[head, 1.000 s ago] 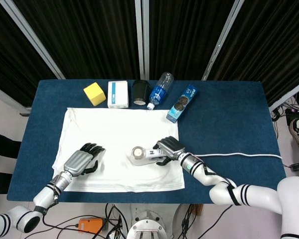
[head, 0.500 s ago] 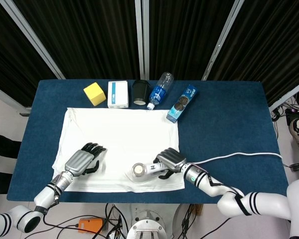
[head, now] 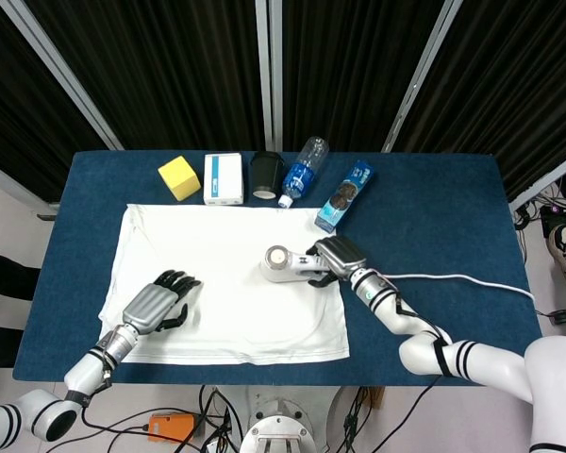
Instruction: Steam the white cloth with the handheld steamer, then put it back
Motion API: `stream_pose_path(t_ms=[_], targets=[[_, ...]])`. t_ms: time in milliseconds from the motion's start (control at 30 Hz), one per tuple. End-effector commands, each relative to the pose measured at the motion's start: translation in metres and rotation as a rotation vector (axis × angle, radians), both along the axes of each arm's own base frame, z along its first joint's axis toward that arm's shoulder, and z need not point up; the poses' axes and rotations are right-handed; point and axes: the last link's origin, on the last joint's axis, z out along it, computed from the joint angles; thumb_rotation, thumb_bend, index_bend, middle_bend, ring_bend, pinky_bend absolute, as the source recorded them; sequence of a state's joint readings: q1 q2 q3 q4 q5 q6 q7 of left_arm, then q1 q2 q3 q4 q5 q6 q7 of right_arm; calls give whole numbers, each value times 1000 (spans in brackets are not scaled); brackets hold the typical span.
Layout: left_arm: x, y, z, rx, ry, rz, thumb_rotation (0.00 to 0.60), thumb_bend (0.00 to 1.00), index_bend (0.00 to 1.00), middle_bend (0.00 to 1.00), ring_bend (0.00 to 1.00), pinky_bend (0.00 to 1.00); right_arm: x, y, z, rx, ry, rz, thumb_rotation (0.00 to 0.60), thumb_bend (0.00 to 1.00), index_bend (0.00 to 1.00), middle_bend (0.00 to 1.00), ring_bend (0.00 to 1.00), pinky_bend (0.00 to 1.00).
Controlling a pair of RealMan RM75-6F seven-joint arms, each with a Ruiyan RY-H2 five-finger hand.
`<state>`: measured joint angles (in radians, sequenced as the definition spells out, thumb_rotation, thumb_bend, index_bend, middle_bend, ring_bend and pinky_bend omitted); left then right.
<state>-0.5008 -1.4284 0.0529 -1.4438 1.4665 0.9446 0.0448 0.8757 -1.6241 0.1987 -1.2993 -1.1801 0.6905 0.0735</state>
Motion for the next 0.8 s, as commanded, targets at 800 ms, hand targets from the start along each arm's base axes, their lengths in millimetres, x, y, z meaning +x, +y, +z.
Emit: stream_pose_path(t_ms=[800], targets=[[1, 2, 0, 1, -11, 2, 99, 552, 101, 94, 0, 0, -45, 112, 29, 219, 74, 115, 600, 353, 1000, 931, 937, 712]])
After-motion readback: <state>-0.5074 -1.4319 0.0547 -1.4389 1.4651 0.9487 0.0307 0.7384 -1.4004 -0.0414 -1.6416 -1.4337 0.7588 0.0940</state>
